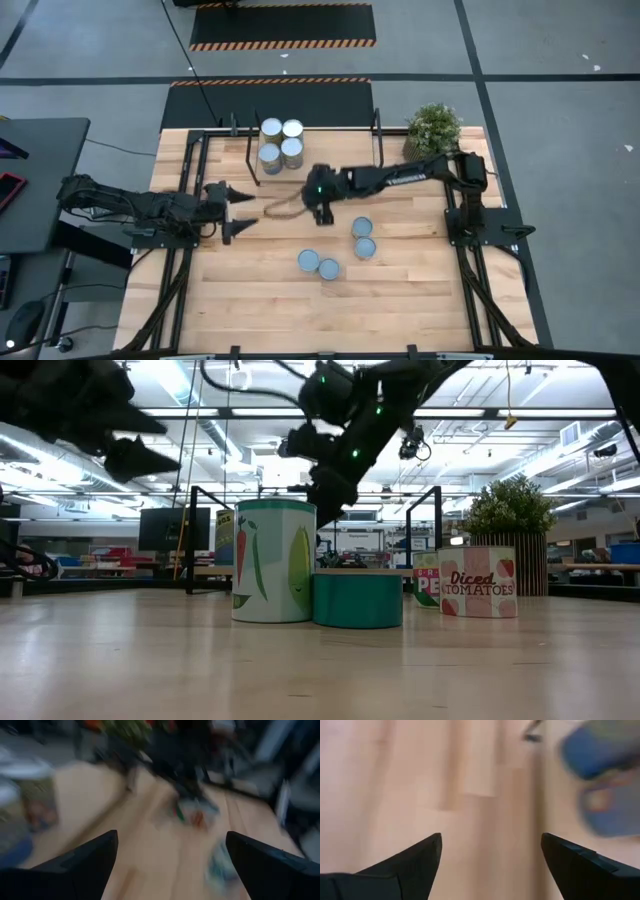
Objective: Pick and place cans onto a shelf
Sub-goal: Put the canned mixed vegetables on the shelf
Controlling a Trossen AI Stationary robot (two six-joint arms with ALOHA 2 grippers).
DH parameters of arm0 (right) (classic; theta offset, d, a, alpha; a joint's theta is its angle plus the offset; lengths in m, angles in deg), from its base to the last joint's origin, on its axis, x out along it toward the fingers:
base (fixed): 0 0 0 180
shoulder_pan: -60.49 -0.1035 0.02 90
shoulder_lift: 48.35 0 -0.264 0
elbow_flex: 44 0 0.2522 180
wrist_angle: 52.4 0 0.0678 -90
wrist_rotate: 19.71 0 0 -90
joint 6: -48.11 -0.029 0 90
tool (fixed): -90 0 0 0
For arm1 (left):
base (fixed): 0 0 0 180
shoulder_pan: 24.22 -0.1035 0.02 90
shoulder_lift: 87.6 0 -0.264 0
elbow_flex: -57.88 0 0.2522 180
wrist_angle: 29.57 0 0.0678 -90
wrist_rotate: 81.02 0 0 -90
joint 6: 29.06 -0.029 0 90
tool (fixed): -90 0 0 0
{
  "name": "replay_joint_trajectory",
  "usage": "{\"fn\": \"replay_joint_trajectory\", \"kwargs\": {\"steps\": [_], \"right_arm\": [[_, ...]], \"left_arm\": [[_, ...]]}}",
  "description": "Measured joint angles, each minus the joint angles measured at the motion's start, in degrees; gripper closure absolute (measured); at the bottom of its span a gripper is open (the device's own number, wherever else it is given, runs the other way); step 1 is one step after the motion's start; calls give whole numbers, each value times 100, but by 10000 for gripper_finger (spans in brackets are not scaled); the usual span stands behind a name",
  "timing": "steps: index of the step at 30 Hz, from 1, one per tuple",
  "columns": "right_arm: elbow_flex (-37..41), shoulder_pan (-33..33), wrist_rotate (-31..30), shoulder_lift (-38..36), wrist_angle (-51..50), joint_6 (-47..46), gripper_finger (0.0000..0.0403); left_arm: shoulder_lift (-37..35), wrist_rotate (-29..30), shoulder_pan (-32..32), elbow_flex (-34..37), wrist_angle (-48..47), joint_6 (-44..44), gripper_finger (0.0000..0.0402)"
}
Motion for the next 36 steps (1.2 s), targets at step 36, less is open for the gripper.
{"fn": "replay_joint_trajectory", "kwargs": {"steps": [36], "right_arm": [[-659, -2414, -1827, 244, 62, -3114, 31]], "left_arm": [[255, 597, 24, -1, 659, -1644, 26]]}}
